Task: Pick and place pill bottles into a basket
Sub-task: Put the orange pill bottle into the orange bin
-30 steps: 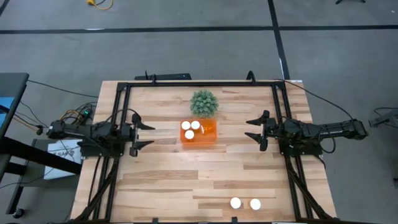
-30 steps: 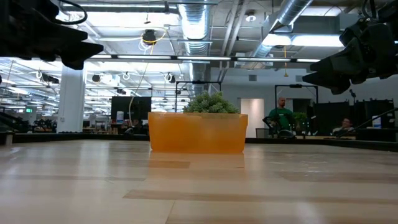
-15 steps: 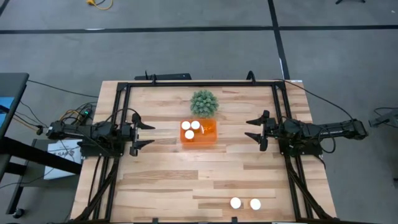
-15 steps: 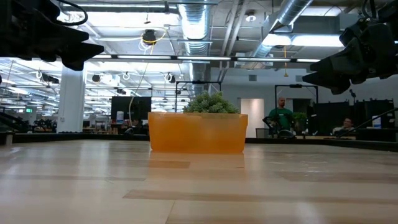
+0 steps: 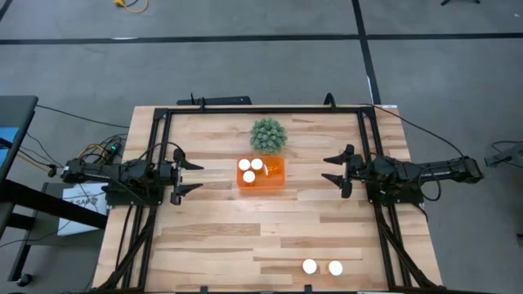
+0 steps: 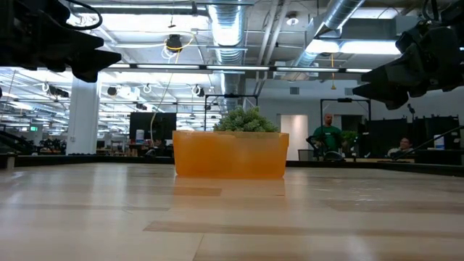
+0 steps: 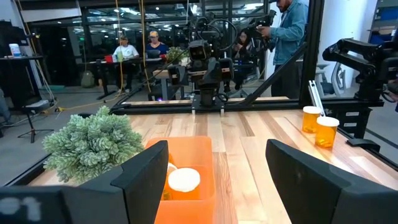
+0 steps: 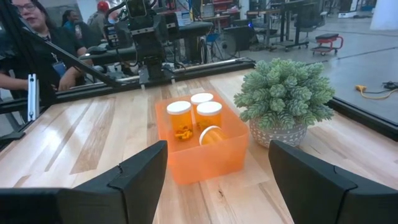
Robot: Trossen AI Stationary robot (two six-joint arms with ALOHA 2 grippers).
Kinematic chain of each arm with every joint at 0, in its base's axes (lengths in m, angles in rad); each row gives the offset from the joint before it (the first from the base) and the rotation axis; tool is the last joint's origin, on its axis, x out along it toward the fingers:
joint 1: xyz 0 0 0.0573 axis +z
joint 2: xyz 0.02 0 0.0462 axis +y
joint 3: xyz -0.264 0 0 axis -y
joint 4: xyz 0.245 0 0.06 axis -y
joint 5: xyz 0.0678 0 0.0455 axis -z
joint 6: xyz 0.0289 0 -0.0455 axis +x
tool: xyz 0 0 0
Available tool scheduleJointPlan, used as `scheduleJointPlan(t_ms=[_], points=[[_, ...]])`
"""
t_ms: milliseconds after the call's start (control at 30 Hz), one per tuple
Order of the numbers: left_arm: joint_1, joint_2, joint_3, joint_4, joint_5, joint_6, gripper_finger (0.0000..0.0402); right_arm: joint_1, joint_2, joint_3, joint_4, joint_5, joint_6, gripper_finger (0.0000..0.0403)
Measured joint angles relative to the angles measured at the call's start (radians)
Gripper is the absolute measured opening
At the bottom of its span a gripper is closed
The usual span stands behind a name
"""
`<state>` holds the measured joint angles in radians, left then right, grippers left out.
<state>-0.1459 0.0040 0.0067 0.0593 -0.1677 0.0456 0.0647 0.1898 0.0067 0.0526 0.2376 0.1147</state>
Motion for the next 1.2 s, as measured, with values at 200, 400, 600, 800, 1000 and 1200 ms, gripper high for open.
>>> scheduleJointPlan(t_ms=[200, 400, 600, 800, 1000, 1200], points=[[0.000, 0.000, 0.000, 0.000, 0.000, 0.000, 0.0261, 0.004, 0.001, 0.024, 0.060, -0.036, 0.121, 0.0276], [0.000, 0.000, 0.000, 0.000, 0.000, 0.000, 0.0261, 0.049, 0.000, 0.117, 0.068, -0.183, 0.090, 0.0276], [0.000, 0.000, 0.000, 0.000, 0.000, -0.001, 0.0261, 0.100, 0.000, 0.193, 0.097, -0.297, 0.058, 0.0276], [0.000, 0.000, 0.000, 0.000, 0.000, -0.001, 0.0261, 0.141, 0.041, 0.376, -0.184, -0.325, -0.064, 0.0276], [0.000, 0.000, 0.000, 0.000, 0.000, -0.001, 0.0261, 0.208, 0.248, 0.638, -0.537, -0.309, -0.132, 0.0276], [0.000, 0.000, 0.000, 0.000, 0.000, -0.001, 0.0261, 0.317, 0.434, 0.811, -0.854, -0.288, -0.150, 0.0276]])
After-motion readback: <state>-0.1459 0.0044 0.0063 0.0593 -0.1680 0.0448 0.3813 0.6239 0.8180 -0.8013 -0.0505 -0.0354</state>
